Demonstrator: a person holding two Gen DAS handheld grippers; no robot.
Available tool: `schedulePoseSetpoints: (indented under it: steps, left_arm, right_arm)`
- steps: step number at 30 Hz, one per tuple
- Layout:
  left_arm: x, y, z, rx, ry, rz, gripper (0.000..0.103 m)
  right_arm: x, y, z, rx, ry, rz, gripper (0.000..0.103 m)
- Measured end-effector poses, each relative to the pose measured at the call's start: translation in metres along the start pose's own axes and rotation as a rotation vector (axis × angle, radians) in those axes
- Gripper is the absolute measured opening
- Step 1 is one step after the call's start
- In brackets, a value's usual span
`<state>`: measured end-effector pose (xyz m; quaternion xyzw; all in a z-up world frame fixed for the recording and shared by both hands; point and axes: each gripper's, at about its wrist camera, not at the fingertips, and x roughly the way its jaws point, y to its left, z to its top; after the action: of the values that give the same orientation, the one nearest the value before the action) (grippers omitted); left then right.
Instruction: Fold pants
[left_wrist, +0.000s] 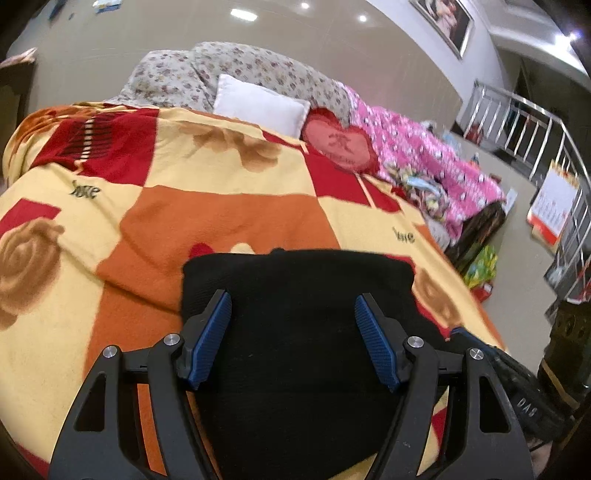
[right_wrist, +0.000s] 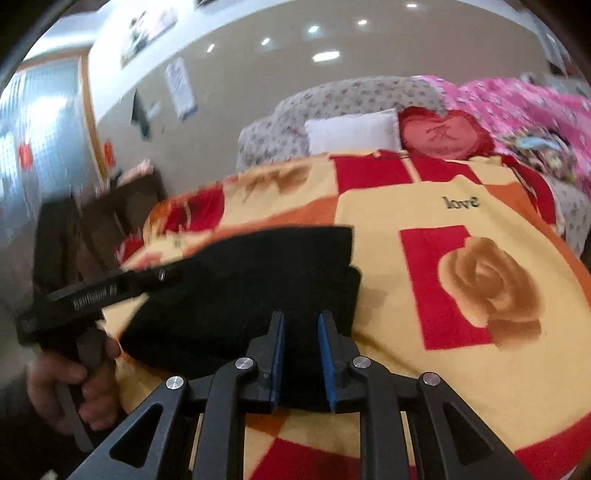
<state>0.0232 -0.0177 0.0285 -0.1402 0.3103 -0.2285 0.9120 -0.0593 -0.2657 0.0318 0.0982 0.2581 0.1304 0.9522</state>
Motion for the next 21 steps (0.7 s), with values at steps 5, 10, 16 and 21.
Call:
schedulePoseSetpoints:
  steps: [5, 10, 16, 21]
  left_arm:
    - [-0.004, 0.0, -0.002, 0.002, 0.002, 0.028, 0.07]
    - [0.008, -0.014, -0.005, 0.082, 0.039, 0.115, 0.075]
    - [0.011, -0.01, -0.006, 0.079, 0.043, 0.115, 0.076]
    - [0.011, -0.009, -0.006, 0.074, 0.043, 0.113, 0.076]
  right_arm:
    - [0.013, 0.004, -0.011, -0.042, 0.093, -0.026, 0.029]
    - [0.012, -0.009, -0.009, 0.036, 0.09, -0.008, 0.038]
    - [-0.001, -0.014, -0.004, 0.083, 0.022, 0.051, 0.04]
    - [0.03, -0.044, -0.002, 0.318, 0.11, 0.173, 0.044]
